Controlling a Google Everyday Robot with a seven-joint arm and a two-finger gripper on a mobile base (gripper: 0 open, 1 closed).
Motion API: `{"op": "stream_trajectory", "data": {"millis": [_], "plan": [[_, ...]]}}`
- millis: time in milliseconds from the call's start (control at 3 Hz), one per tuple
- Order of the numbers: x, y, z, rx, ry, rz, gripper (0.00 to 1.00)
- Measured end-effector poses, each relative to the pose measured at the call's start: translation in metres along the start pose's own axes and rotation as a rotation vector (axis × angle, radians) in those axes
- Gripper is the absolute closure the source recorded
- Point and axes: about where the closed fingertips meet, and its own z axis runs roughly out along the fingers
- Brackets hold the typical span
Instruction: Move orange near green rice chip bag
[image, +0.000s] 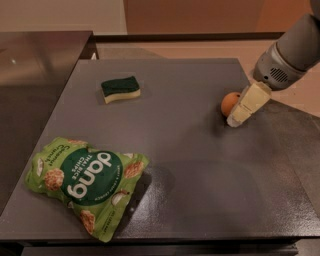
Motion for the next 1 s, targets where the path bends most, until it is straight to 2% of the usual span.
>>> {"op": "stream_trajectory", "data": {"millis": [667,1000], "plan": [[0.003,-0.015,0.027,0.001,-0.043,0.023,0.0],[0.005,-0.017,0.032,0.005,-0.048,0.022,0.18]]}}
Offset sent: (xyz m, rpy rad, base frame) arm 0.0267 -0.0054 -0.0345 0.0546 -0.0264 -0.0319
